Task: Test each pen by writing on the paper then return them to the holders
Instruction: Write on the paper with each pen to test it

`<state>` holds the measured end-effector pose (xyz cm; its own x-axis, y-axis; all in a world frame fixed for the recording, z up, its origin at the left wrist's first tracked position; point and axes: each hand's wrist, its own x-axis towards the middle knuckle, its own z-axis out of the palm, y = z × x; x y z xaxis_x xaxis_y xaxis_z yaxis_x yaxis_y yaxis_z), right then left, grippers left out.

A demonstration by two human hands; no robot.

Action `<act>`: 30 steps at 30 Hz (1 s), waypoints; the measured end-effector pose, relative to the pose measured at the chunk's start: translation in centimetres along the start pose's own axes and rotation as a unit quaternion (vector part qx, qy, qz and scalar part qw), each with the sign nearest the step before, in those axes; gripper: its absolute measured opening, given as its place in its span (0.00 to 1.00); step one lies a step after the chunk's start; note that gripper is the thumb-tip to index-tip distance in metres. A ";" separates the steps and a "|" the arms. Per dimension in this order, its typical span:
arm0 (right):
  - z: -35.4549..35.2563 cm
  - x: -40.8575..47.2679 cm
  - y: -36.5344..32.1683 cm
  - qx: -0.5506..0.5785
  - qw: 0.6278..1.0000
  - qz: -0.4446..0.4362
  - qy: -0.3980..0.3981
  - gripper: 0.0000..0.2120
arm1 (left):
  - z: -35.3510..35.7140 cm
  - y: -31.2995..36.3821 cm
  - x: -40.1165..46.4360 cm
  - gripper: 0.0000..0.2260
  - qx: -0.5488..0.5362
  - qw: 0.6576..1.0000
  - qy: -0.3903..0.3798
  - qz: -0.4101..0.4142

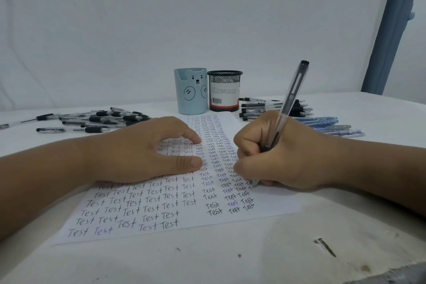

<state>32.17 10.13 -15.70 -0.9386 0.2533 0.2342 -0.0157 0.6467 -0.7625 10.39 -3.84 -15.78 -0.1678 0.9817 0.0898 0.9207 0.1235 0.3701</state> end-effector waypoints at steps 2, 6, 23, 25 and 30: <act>0.1 0.0 0.0 -0.002 1.000 -0.003 0.000 0.22 | 0.0 0.0 0.0 0.30 -0.002 1.000 -0.001 0.001; 0.0 0.0 0.1 -0.001 1.000 -0.006 -0.011 0.22 | 0.0 0.0 0.0 0.31 -0.003 1.000 -0.003 -0.002; 0.1 0.3 0.2 -0.025 0.999 -0.039 -0.002 0.20 | -0.1 0.1 -0.1 0.30 -0.002 1.000 -0.013 -0.003; 0.0 0.3 0.2 -0.009 1.000 -0.029 -0.005 0.22 | -0.2 0.2 0.0 0.31 -0.003 1.000 -0.012 -0.003; -0.2 0.2 0.6 0.000 0.999 -0.032 -0.011 0.24 | -0.1 0.0 0.0 0.31 0.001 1.000 -0.011 -0.001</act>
<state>32.09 10.73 -15.96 -0.9430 0.1949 0.2698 -0.0766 0.6616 -0.7459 10.39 -3.82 -15.68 -0.1613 0.9845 0.0688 0.9215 0.1253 0.3676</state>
